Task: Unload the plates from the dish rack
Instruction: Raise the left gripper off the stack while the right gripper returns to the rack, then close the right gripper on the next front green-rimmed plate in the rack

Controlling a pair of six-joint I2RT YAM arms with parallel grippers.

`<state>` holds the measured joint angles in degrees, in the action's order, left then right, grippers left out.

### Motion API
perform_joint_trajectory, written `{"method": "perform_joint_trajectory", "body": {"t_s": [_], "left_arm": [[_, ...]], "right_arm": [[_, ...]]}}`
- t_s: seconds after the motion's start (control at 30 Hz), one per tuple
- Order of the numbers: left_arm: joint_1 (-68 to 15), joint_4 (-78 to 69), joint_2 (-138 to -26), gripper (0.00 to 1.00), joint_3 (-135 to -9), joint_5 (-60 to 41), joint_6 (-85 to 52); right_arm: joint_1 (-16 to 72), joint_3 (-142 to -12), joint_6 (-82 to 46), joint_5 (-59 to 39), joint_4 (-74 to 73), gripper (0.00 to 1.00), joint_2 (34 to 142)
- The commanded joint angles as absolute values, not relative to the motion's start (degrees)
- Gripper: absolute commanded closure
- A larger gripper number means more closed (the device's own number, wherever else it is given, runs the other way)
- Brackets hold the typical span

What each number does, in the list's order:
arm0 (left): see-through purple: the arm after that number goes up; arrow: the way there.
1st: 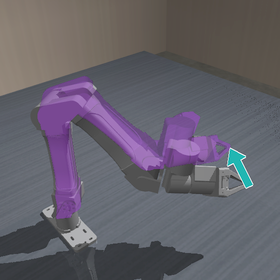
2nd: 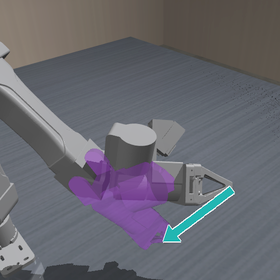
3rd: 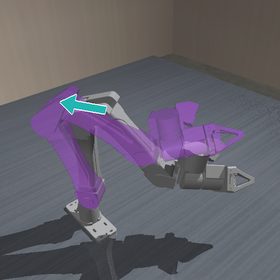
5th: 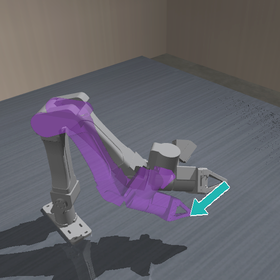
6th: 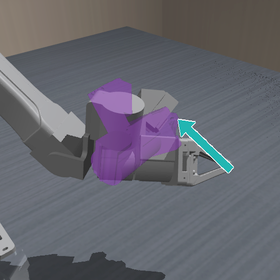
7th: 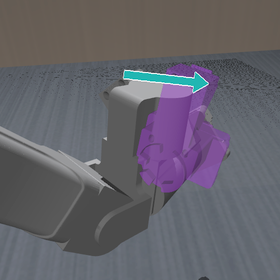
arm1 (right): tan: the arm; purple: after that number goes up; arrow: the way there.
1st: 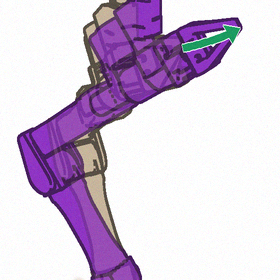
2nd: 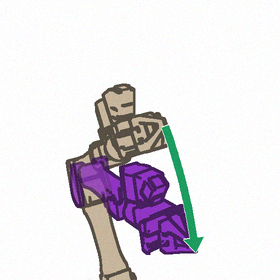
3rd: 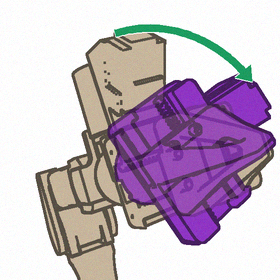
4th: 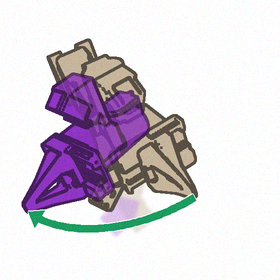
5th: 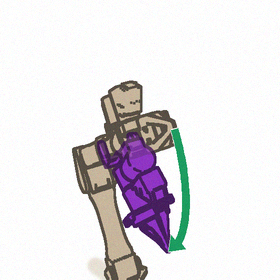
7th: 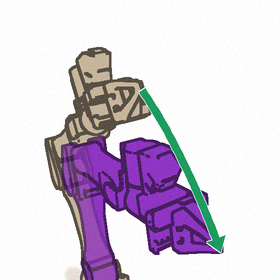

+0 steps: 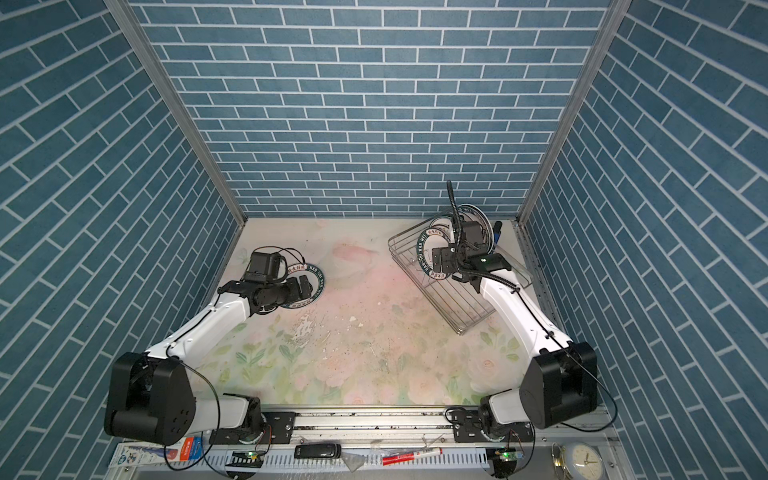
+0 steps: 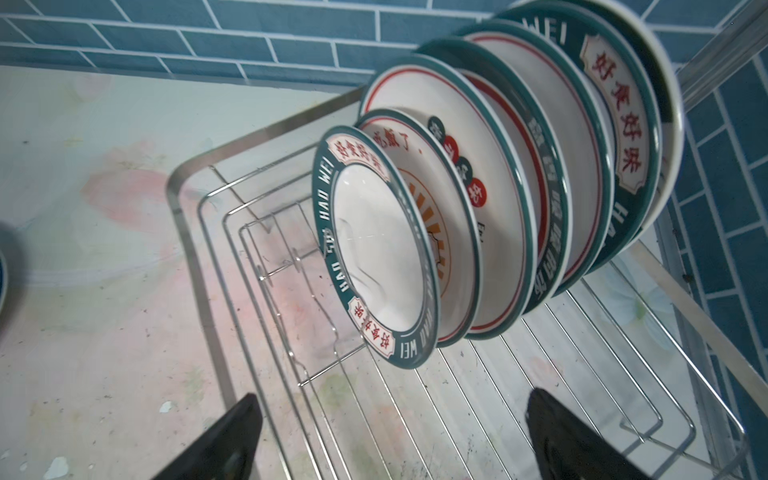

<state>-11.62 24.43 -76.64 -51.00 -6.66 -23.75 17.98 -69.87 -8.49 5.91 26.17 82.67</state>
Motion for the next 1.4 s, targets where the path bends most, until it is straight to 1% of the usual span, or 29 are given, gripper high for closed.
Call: {"method": "perform_joint_trajectory", "body": {"t_s": [0.0, 0.27, 0.47, 0.6, 0.63, 0.77, 0.87, 0.93, 1.03, 1.13, 1.17, 1.3, 1.33, 1.37], "left_arm": [[-14.07, 23.98, -75.8, 0.01, -51.84, -3.25, -22.4], [-15.29, 20.27, -71.69, 0.01, -47.64, -1.52, -24.25], [-15.45, 20.77, -67.99, 0.01, -45.8, 0.87, -24.05], [-15.45, 20.68, -66.46, 0.01, -44.4, 2.49, -24.18], [-15.47, 20.29, -66.08, 0.01, -43.98, 2.56, -24.33], [-15.47, 19.0, -65.31, 0.01, -42.85, 2.05, -25.1], [-15.47, 18.56, -64.71, 0.01, -42.54, 1.74, -25.5], [-15.47, 18.48, -64.43, 0.01, -42.38, 2.3, -26.05], [-15.48, 18.46, -64.36, 0.01, -42.62, 2.2, -25.84], [-15.47, 18.9, -64.67, 0.01, -42.99, 2.6, -25.69], [-15.47, 18.9, -64.64, 0.01, -42.93, 2.84, -25.62], [-15.47, 18.33, -63.61, 0.01, -42.26, 3.94, -25.56], [-15.47, 18.24, -63.3, 0.01, -42.21, 4.29, -25.51], [-15.47, 18.21, -63.05, 0.01, -42.18, 4.67, -25.41]], "right_arm": [[16.65, -74.03, -5.98, 1.48, 23.99, 0.01, 85.73], [15.73, -75.32, -7.39, -1.27, 21.24, 0.01, 90.14], [15.38, -76.55, -7.64, -2.35, 20.28, 0.01, 93.28], [14.88, -77.11, -8.12, -2.53, 18.7, 0.06, 95.64], [14.77, -77.54, -8.06, -2.82, 18.46, 0.09, 96.47], [14.25, -77.86, -7.6, -4.04, 16.24, 0.26, 98.76], [14.19, -76.49, -6.24, -4.61, 12.91, 0.35, 99.18], [13.98, -75.4, -5.07, -4.69, 10.5, 0.37, 99.38], [13.57, -74.87, -4.5, -6.72, 8.83, 0.45, 100.36], [13.27, -74.52, -4.54, -7.29, 7.94, 0.56, 101.07], [13.2, -74.26, -4.48, -7.55, 7.65, 0.59, 101.21], [13.08, -72.22, -4.48, -8.82, 5.49, 0.62, 100.47], [13.01, -72.01, -4.5, -8.96, 5.54, 0.64, 100.37], [13.01, -71.91, -4.48, -9.1, 5.54, 0.68, 100.37]]}}
